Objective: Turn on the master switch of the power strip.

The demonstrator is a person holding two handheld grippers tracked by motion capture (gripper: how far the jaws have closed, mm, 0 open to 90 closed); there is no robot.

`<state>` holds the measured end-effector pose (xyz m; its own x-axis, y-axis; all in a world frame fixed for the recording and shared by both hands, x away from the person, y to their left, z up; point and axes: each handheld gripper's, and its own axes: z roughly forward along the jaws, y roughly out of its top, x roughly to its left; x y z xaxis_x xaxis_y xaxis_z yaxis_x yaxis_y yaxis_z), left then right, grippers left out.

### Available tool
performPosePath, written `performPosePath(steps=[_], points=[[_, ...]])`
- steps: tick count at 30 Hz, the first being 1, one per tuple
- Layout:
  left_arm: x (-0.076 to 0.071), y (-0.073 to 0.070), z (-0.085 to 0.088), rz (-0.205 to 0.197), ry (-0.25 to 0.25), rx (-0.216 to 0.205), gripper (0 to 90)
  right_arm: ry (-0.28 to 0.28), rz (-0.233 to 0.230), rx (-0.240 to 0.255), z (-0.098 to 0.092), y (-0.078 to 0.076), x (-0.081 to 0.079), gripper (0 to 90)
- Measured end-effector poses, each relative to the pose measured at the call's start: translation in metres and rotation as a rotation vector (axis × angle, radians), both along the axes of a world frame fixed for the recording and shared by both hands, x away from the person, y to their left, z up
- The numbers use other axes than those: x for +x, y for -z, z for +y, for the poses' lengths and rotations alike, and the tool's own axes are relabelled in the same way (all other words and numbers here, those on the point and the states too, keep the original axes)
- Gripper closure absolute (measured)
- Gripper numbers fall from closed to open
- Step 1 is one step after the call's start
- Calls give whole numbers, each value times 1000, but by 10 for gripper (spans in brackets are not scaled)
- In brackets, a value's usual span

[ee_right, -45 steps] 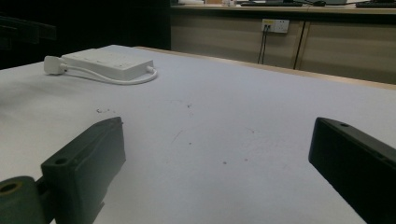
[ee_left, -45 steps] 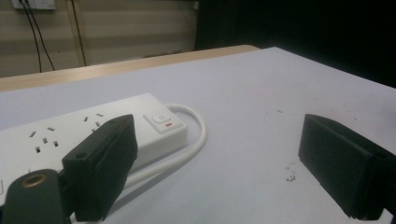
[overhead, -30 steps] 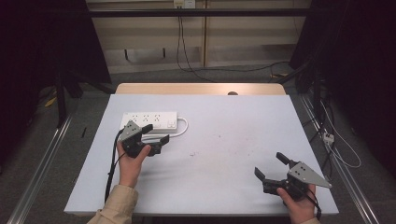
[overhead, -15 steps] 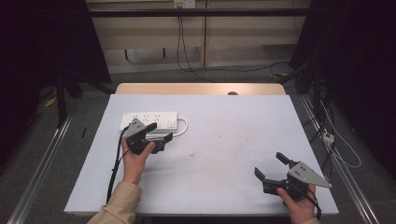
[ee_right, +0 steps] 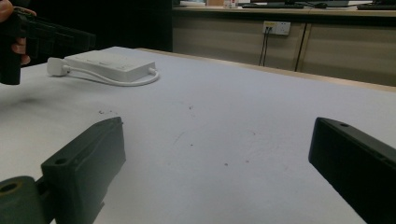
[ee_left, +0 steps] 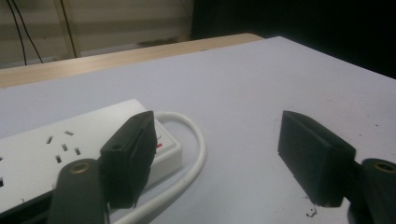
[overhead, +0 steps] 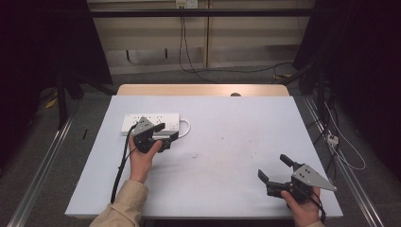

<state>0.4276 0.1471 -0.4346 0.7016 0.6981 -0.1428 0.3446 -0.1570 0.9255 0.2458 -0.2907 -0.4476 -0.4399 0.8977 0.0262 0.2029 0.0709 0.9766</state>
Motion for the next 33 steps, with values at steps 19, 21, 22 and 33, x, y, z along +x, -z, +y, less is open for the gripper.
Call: performPosePath(steps=[19, 21, 22, 33], points=[[21, 4, -1, 24, -45, 17, 535, 5, 2, 7, -3, 1, 0, 33], [22, 5, -1, 31, -50, 17, 548, 7, 1, 7, -4, 0, 0, 33], [23, 4, -1, 32, -45, 34, 548, 7, 1, 7, -4, 0, 0, 33], [29, 2, -11, 46, -33, 54, 649, 5, 1, 8, -2, 0, -1, 33]])
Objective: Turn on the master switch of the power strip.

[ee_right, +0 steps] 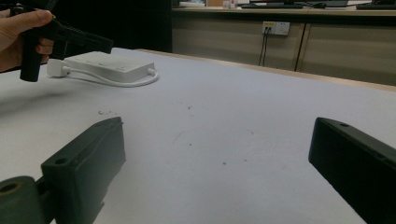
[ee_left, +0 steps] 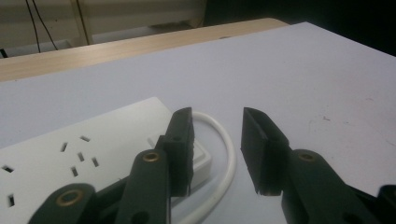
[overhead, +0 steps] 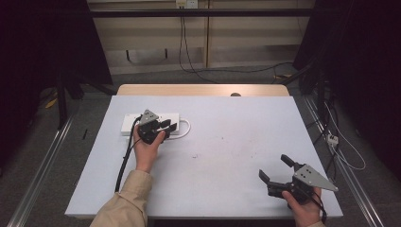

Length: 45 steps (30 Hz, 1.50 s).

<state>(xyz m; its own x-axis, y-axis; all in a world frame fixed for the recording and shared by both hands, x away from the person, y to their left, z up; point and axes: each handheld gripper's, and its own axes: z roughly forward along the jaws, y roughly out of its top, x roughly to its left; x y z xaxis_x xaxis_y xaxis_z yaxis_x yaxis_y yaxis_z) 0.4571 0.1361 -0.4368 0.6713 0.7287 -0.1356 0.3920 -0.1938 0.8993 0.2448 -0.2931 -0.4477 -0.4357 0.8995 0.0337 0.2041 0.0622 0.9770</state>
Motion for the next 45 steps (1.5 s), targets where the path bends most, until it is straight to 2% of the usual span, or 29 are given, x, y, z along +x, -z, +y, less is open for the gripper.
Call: performPosePath(steps=[2, 5, 11, 17, 26, 28, 30, 33, 40, 45], points=[[1, 1, -1, 5, -6, -15, 653, 1, -1, 1, 0, 0, 0, 33], [3, 0, 0, 7, 4, 6, 673, -7, 6, -2, 1, 0, 0, 33], [6, -1, -1, 20, 4, -2, 687, -7, 3, -1, 1, 0, 0, 33], [10, 0, 0, 36, 5, 14, 714, -9, 2, -1, 1, 0, 0, 33], [13, 0, -2, 46, 11, 7, 735, -11, 7, 1, 1, 0, 1, 33], [13, 0, -2, 48, 8, -7, 735, -11, 8, 2, 1, 0, 1, 33], [14, 1, -1, 49, 11, 6, 741, -12, 6, 3, 1, 0, 1, 33], [16, 2, -1, 56, 7, -5, 749, -12, 7, 3, 1, 0, 1, 33], [17, 2, -1, 58, 14, 10, 768, -12, 6, 3, 1, 0, 1, 33], [18, 0, -4, 60, 19, 5, 783, -13, 6, 4, 1, 0, 1, 33]])
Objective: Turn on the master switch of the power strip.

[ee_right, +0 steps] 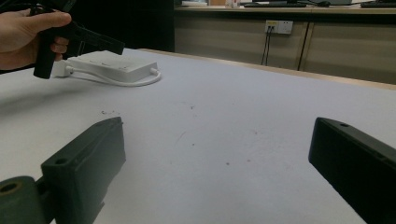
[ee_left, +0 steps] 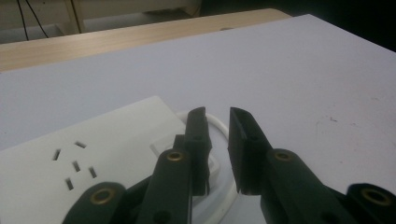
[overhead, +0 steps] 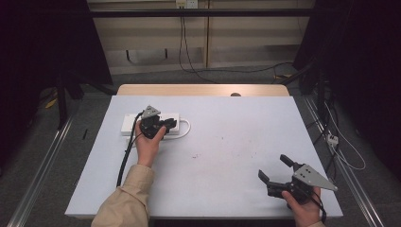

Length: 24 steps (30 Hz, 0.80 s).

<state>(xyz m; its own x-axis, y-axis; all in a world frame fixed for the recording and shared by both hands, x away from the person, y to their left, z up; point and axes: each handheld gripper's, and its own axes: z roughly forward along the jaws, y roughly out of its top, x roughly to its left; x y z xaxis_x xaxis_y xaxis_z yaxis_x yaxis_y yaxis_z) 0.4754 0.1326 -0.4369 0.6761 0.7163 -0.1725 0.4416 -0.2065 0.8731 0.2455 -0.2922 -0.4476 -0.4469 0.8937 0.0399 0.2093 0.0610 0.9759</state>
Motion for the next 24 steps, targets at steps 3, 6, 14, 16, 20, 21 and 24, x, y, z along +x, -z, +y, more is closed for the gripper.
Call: performPosePath(steps=[3, 6, 14, 16, 20, 21, 24], points=[[1, 0, -1, 6, 2, 9, 792, 0, -1, 0, 0, 0, 0, 33], [2, 1, -2, 11, 0, 13, 795, 0, -2, -1, 0, 0, 0, 33], [4, 2, -2, 20, 6, 9, 813, 1, -2, -2, -1, 0, 0, 33], [4, 2, -2, 18, 7, 11, 823, 1, -1, 0, -1, 0, 0, 33], [4, 1, -2, 18, 11, 10, 837, -1, -3, -1, -1, 0, 1, 33], [4, 1, -2, 21, 12, 9, 842, -1, -3, -1, -1, 0, 1, 33], [5, 1, -3, 28, 17, 14, 860, -1, -5, 1, 0, 0, 1, 33]])
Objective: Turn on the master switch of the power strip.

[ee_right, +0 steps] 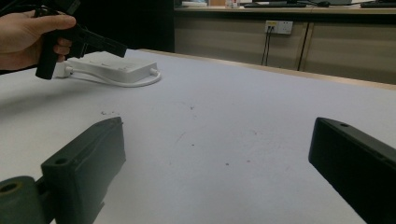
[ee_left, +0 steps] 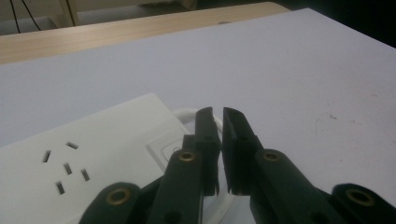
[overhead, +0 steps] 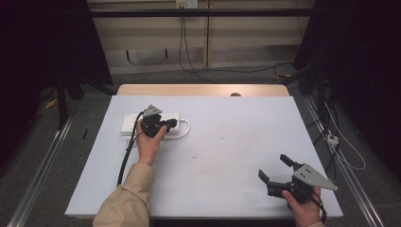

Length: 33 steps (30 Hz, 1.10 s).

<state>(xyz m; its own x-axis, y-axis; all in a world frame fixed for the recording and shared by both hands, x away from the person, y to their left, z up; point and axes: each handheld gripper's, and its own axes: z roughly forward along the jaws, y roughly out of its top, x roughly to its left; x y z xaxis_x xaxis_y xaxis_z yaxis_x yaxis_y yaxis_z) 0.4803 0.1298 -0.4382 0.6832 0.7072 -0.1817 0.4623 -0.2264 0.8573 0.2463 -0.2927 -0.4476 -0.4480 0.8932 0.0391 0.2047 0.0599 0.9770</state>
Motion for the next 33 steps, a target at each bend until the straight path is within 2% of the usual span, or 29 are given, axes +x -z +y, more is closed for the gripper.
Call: performPosePath(steps=[13, 33], points=[[3, 5, -6, 18, -4, 10, 887, 1, -1, 0, 0, 0, 0, 33], [11, 13, 0, 29, -49, 41, 900, 3, -3, -2, 0, -1, -1, 33]])
